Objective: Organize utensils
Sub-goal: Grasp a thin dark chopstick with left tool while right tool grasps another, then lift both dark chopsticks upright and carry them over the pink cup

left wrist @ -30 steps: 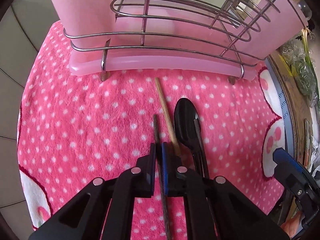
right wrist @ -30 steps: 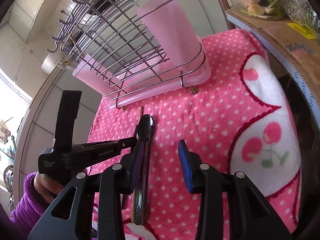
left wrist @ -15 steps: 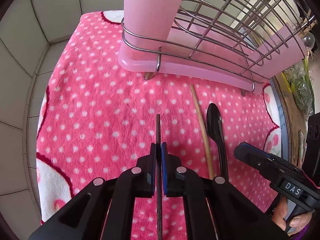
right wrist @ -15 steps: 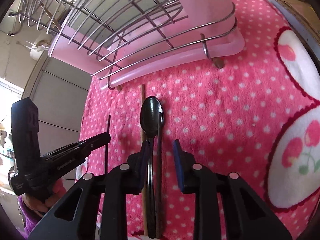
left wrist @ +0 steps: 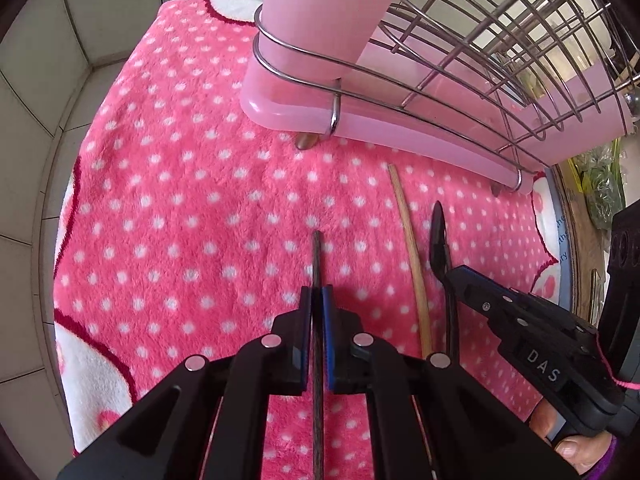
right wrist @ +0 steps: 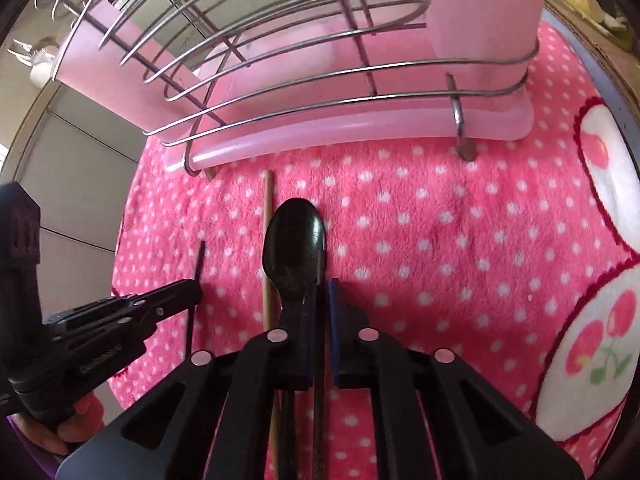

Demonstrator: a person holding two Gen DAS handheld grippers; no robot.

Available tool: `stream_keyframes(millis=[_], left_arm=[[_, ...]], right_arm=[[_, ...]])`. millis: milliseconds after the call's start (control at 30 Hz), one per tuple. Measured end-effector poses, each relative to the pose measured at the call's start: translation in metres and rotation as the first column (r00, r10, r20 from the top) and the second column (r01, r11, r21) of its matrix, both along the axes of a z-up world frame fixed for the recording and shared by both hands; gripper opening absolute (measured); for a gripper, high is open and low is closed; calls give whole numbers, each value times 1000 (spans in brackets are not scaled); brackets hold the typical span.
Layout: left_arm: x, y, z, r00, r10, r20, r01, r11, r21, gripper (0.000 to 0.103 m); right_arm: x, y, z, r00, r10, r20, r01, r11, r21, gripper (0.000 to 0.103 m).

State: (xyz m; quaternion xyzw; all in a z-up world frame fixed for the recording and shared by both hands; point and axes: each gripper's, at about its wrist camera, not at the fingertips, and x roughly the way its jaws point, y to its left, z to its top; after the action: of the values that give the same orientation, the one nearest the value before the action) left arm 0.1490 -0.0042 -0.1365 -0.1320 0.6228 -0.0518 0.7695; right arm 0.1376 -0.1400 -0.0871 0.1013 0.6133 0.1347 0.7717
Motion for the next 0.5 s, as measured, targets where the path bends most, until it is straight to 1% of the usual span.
stream_keyframes(millis=[67, 167, 367, 500], left_arm=[[4, 0, 0, 1000, 0, -11, 0, 1000, 6, 6], [10, 1, 2, 1000, -6, -28, 7, 1000, 27, 6], [22, -2, 6, 998, -29, -57, 33, 997, 73, 7], [32, -14, 3, 996, -47, -74, 55, 992, 112, 7]], right_arm=[[0, 1, 1, 1000, 4, 6, -4, 1000, -15, 4], [-3, -9, 4, 999, -31, 10, 32, 999, -17, 4], [-8, -57, 15, 995, -98, 14, 98, 995, -14, 4], [-7, -75, 11, 995, -103, -19, 103, 995, -7, 4]])
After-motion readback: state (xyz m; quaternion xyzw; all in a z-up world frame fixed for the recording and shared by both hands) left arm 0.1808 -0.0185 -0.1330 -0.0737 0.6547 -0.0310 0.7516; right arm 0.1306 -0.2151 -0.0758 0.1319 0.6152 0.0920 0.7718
